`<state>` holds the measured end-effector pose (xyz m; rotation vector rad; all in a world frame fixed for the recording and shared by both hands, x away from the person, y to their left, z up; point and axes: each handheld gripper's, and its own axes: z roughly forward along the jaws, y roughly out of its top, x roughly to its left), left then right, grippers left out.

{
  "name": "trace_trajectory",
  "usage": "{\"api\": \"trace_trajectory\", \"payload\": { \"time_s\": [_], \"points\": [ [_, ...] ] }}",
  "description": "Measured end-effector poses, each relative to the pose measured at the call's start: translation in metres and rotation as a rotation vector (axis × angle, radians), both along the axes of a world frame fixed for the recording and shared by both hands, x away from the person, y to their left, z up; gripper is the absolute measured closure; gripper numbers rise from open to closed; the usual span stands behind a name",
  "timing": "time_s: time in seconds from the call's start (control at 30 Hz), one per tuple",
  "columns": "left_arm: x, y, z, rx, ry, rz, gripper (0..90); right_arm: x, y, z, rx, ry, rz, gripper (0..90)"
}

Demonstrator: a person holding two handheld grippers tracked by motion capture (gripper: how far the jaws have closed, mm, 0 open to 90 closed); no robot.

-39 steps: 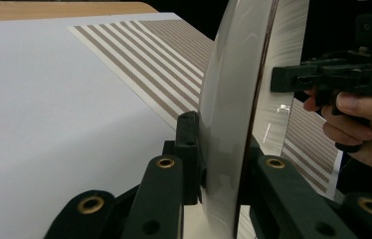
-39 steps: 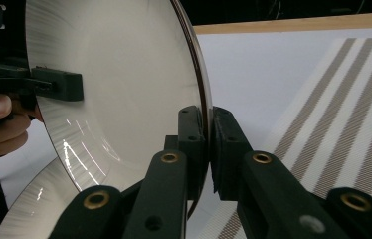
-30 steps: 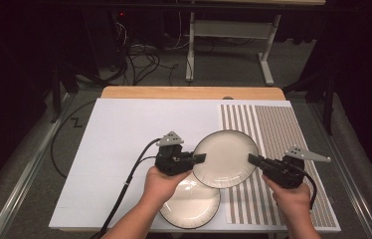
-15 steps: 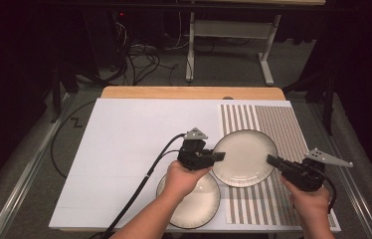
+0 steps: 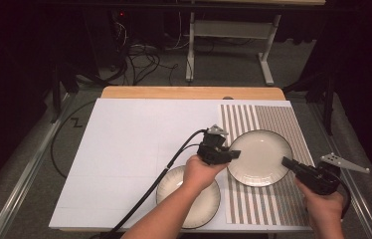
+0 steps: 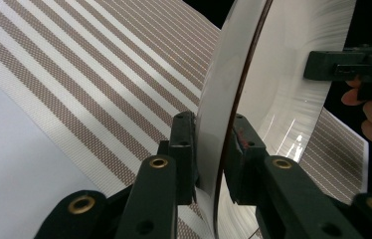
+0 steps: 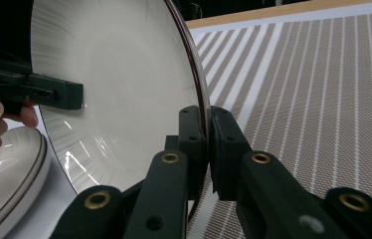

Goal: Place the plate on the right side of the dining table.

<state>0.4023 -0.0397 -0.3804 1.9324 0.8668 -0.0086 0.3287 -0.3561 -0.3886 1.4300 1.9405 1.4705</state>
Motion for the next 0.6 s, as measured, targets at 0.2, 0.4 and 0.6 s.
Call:
{"api": "trace_trajectory", "payload": {
  "time_s": [0.2, 0.4, 0.6],
  "points": [
    [0.009, -0.012, -0.004, 0.005, 0.023, 0.007, 75.9, 0.002, -0.010, -0.004, -0.004, 0.007, -0.034, 87.9],
    [0.016, -0.021, -0.008, 0.029, 0.034, 0.007, 75.4, 0.005, -0.016, -0.009, -0.009, 0.017, -0.054, 87.8],
    [0.020, -0.027, -0.013, 0.036, 0.050, 0.011, 74.7, 0.005, -0.019, -0.012, -0.025, 0.018, -0.069, 87.8]
  ]
}}
